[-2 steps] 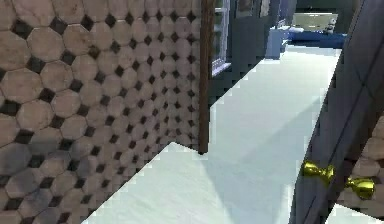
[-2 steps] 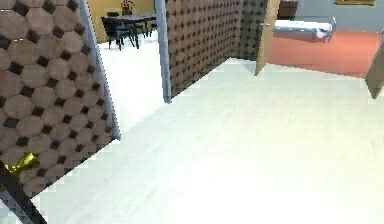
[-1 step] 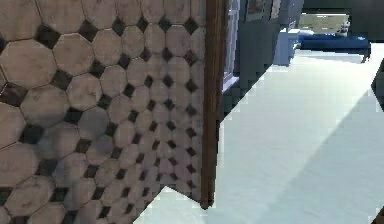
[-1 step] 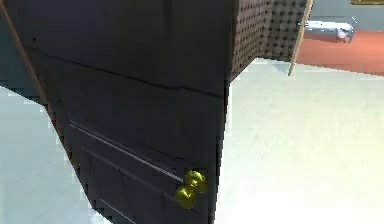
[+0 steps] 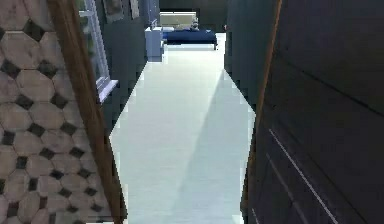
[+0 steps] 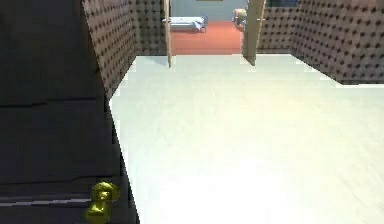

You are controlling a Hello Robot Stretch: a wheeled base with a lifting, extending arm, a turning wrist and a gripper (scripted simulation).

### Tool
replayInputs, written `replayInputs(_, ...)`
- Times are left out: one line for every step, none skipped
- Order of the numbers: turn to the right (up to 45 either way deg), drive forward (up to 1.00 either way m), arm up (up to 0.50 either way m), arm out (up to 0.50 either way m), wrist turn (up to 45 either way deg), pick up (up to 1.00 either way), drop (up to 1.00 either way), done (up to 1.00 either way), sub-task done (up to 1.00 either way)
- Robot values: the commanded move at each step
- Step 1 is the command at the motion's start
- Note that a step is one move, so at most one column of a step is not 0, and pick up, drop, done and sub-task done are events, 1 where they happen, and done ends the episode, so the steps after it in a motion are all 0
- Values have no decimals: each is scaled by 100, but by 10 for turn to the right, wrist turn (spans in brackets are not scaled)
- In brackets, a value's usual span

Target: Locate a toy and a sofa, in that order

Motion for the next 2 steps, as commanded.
replayInputs(0,30,0,0,0,0,0,0,0)
replayInputs(0,100,0,0,0,0,0,0,0)
